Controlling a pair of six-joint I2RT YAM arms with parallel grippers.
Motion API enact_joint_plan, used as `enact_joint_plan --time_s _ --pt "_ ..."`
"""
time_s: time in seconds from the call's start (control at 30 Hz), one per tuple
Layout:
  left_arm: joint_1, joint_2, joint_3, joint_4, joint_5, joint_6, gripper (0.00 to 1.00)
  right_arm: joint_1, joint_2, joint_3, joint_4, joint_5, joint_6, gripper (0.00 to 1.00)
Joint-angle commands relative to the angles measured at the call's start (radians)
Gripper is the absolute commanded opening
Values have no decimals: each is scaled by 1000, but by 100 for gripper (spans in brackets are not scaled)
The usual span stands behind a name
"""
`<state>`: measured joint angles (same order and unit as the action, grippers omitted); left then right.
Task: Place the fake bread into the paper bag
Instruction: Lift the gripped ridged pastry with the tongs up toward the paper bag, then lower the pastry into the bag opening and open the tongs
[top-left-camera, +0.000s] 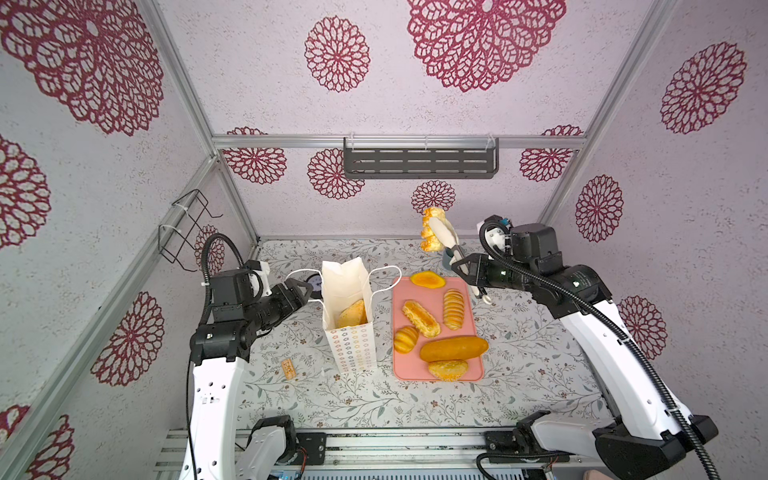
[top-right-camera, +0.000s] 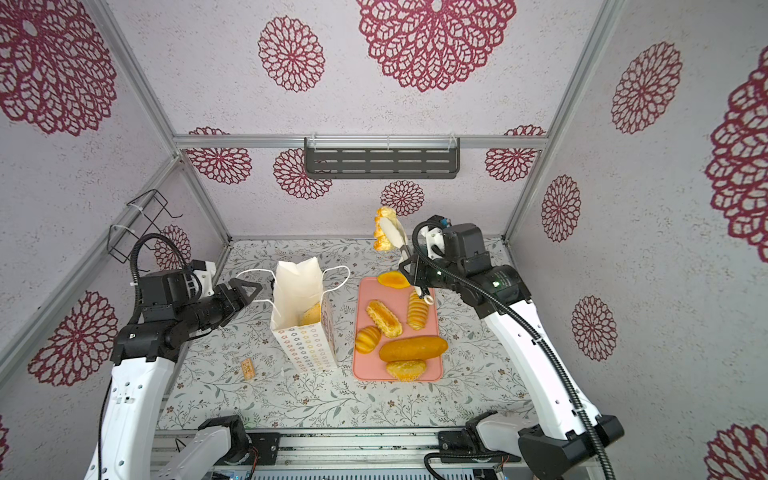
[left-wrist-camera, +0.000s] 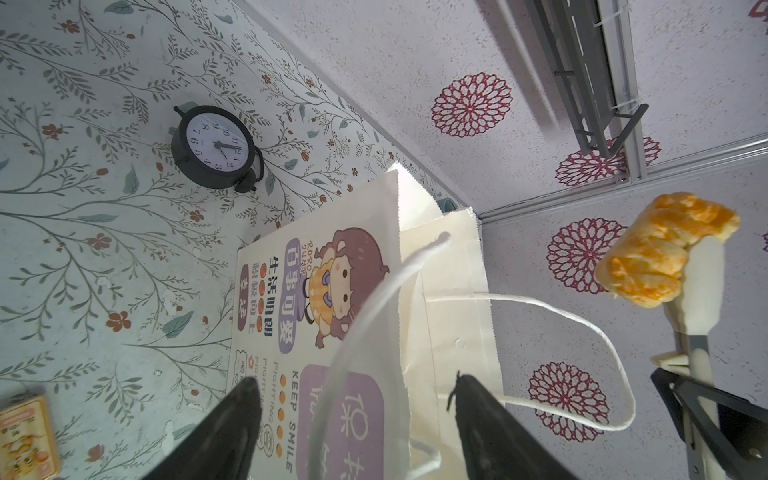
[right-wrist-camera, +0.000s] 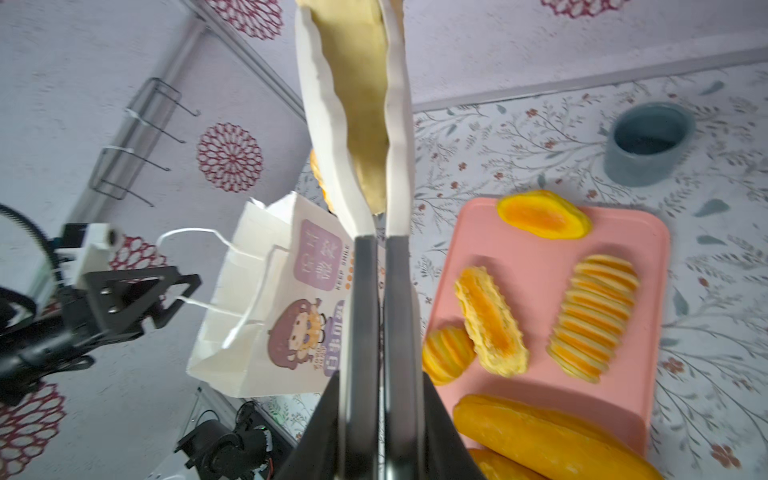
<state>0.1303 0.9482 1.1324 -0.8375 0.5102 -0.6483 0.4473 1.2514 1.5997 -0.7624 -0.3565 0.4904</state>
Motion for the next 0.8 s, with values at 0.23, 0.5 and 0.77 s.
enact_joint_plan --time_s 0.23,0.5,0.77 --pt "8 -37 16 38 -2 -24 74 192 38 60 223 -192 29 12" --pt "7 -44 15 38 -9 -30 60 378 152 176 39 -10 -44 11" --pt "7 -38 0 46 2 -28 40 450 198 177 -53 113 -67 10"
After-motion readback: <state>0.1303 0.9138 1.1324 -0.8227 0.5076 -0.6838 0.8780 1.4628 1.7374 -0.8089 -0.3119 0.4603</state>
